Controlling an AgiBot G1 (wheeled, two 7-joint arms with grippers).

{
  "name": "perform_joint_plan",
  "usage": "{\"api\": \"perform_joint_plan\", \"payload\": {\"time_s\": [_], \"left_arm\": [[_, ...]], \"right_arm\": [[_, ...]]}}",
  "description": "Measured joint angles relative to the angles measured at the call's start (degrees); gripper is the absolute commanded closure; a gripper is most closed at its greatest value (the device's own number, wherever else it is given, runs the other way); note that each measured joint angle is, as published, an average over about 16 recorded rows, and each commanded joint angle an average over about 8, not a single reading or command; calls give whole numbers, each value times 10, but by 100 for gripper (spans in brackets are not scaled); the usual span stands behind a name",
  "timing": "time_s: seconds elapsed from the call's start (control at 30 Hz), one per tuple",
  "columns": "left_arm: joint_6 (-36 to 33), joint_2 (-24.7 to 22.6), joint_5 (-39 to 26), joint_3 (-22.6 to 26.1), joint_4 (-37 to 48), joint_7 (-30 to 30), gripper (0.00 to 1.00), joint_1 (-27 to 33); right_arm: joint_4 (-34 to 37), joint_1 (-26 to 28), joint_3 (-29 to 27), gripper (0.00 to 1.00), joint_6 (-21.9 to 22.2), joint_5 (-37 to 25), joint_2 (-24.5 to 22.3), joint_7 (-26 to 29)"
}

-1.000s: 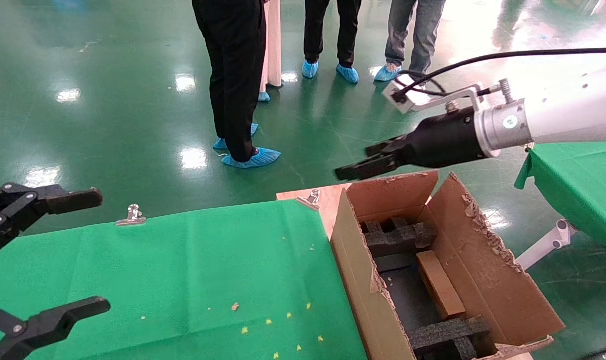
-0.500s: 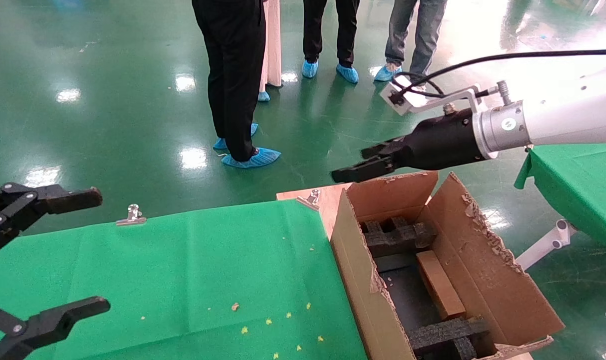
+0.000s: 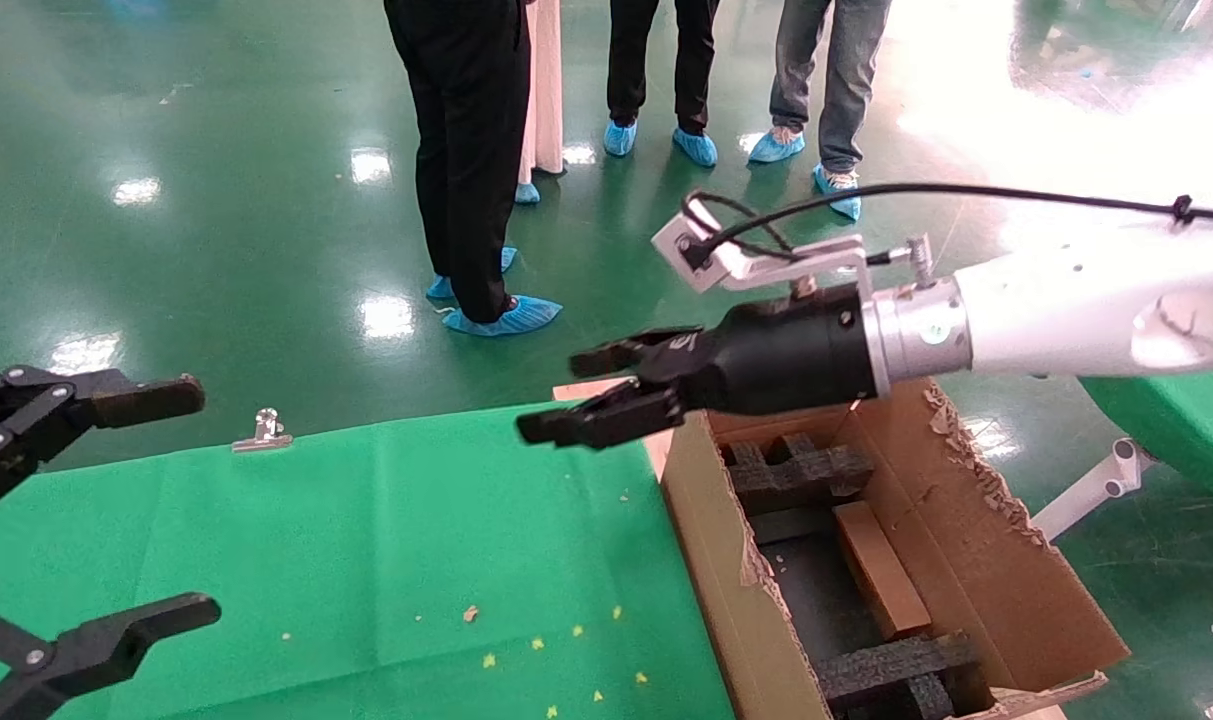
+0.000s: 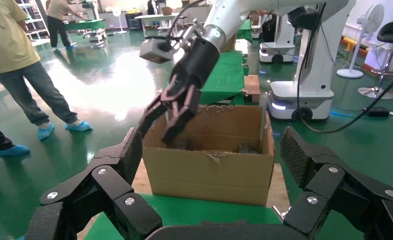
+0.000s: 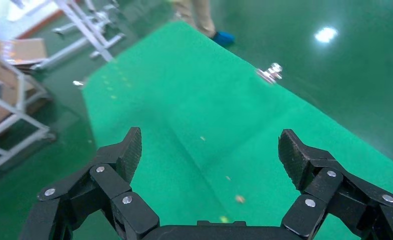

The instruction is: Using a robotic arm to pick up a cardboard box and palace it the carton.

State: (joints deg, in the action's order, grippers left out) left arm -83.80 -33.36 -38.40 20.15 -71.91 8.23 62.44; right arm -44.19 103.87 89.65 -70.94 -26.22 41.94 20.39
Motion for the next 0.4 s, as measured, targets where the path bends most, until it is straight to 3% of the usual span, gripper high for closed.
{"api": "perform_joint_plan", "payload": {"time_s": [0.17, 0.4], "left_arm": [[0, 0, 0, 0, 0, 0, 0, 0], [0, 0, 0, 0, 0, 0, 0, 0]], "right_arm": [[-34, -50, -86, 0, -17, -18, -8, -11], [-59, -85, -147, 0, -30, -31, -14, -19]]}}
